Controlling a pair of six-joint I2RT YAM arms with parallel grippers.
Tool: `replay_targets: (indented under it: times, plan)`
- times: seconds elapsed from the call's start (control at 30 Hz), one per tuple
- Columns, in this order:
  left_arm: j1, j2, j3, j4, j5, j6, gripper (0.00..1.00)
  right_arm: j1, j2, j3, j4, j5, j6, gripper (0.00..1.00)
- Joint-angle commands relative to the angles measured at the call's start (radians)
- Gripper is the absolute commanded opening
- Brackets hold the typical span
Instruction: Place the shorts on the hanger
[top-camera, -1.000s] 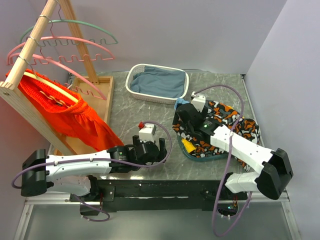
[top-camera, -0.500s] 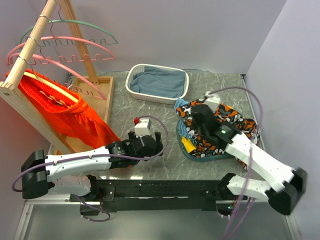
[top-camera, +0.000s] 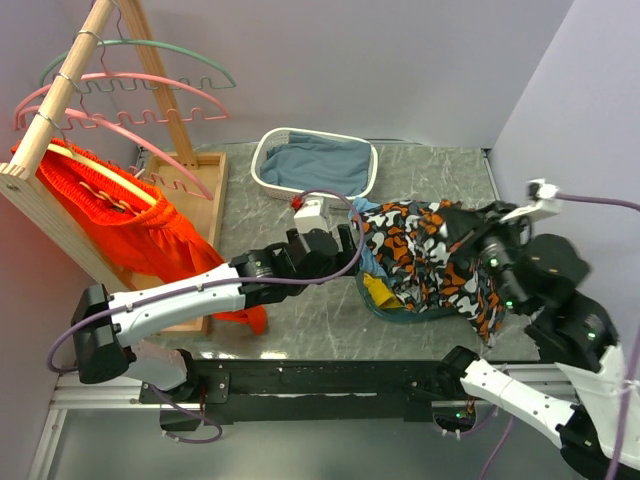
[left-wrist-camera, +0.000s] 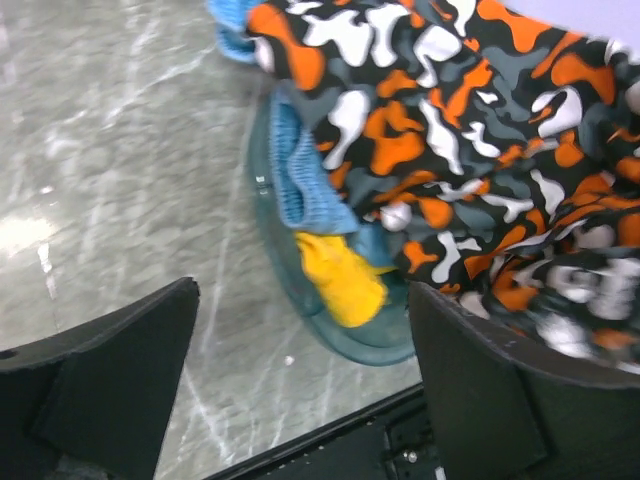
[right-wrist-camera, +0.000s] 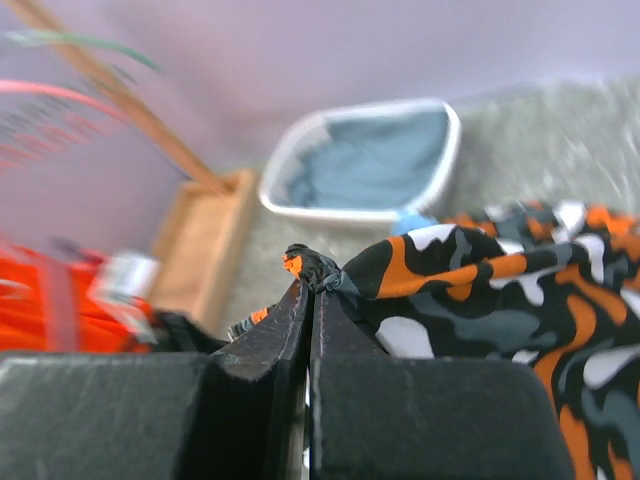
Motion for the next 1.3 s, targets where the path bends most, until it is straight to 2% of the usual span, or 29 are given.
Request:
replay_targets:
  times: [0.0, 0.23, 0.57, 0.87, 1.1, 1.27]
  plan:
    - [0.004, 0.000, 0.053, 0.033, 0.095, 0.077, 0.87, -0.004, 0.054, 0.156, 0.031, -0.072, -0.087, 0.00]
    - [0.004, -0.091, -0.061, 0.228, 0.290, 0.160, 0.71, -0.004, 0.126, 0.246, 0.040, -0.076, -0.066, 0.00]
    - [0.003, -0.238, -0.170, 0.283, 0.343, 0.100, 0.70, -0.004, 0.163, 0.231, 0.068, -0.069, -0.058, 0.00]
    - [0.000, -0.069, -0.031, 0.228, 0.343, 0.184, 0.66, -0.004, 0.170, 0.248, 0.064, -0.103, -0.055, 0.00]
    - [-0.004, 0.033, 0.031, 0.273, 0.383, 0.278, 0.67, -0.004, 0.170, 0.237, 0.061, -0.131, -0.051, 0.00]
    - [-0.002, 0.092, 0.068, 0.302, 0.356, 0.298, 0.69, -0.004, 0.178, 0.248, 0.067, -0.178, -0.055, 0.00]
